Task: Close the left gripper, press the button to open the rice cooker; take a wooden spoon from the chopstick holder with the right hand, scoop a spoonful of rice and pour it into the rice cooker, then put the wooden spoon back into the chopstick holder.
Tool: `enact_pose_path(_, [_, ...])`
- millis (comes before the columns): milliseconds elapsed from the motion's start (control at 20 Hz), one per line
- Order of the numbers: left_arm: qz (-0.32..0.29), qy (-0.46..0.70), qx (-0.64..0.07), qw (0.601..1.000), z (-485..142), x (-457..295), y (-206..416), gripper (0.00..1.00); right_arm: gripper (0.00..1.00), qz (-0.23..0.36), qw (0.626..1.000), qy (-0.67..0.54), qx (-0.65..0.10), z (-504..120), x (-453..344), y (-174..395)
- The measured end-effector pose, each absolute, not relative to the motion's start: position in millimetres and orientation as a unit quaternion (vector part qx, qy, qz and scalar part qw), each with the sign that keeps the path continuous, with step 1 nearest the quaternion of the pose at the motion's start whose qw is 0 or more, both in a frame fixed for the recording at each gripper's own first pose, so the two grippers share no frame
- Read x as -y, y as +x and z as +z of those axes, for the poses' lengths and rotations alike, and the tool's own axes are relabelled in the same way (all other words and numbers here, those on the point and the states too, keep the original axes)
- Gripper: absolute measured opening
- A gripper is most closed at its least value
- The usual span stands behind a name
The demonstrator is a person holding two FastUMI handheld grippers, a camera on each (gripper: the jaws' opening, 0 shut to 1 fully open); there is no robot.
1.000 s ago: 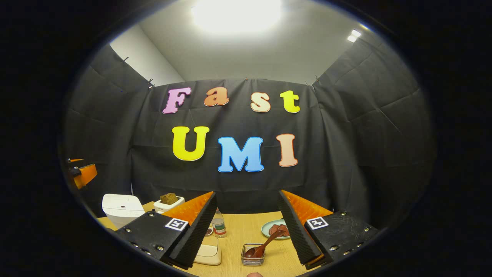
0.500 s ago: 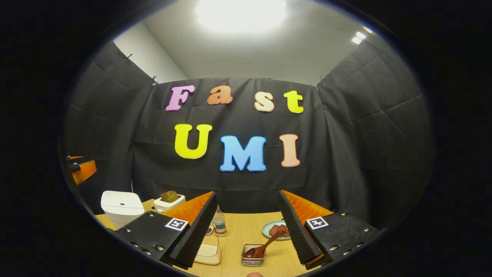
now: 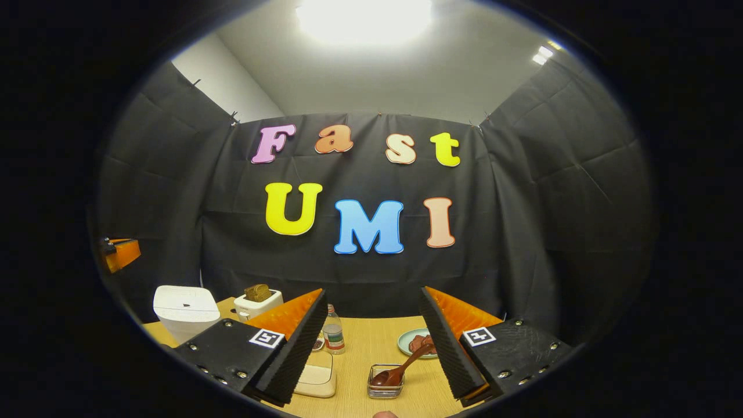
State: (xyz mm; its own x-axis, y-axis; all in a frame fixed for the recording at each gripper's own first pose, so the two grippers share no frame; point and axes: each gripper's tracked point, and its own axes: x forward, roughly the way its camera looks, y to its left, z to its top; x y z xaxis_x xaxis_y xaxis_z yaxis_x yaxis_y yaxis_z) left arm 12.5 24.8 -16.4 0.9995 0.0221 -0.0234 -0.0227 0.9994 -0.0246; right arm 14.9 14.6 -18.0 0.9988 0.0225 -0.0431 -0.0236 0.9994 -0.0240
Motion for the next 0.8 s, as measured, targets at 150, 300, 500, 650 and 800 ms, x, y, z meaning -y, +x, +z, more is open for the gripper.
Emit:
enact_pose_path(150, [0.003,-0.009,-0.016,1.0,-21.8,-24.6,11.6,0.09,0.96,0.012,1.0,-0.017,-0.021,-18.2,-14.6,15.5])
enact_pose_path(300, [0.004,-0.014,-0.024,1.0,-29.6,-36.4,18.4,0.09,0.96,0.008,1.0,-0.016,-0.02,-17.0,-15.8,11.9])
enact_pose_path(500, [0.011,-0.015,-0.033,0.999,-36.2,-56.8,38.0,0.09,0.96,-0.001,0.999,-0.03,-0.014,-13.5,-14.8,10.5])
enact_pose_path(650, [0.017,-0.024,-0.047,0.998,-48.4,-76.9,55.9,0.09,0.96,-0.012,0.999,-0.031,-0.011,-11.1,-13.8,7.2])
enact_pose_path(800, [0.016,-0.039,-0.067,0.997,-67.5,-90.5,77.0,0.09,0.96,-0.025,0.999,-0.037,-0.012,-11.0,-11.5,5.6])
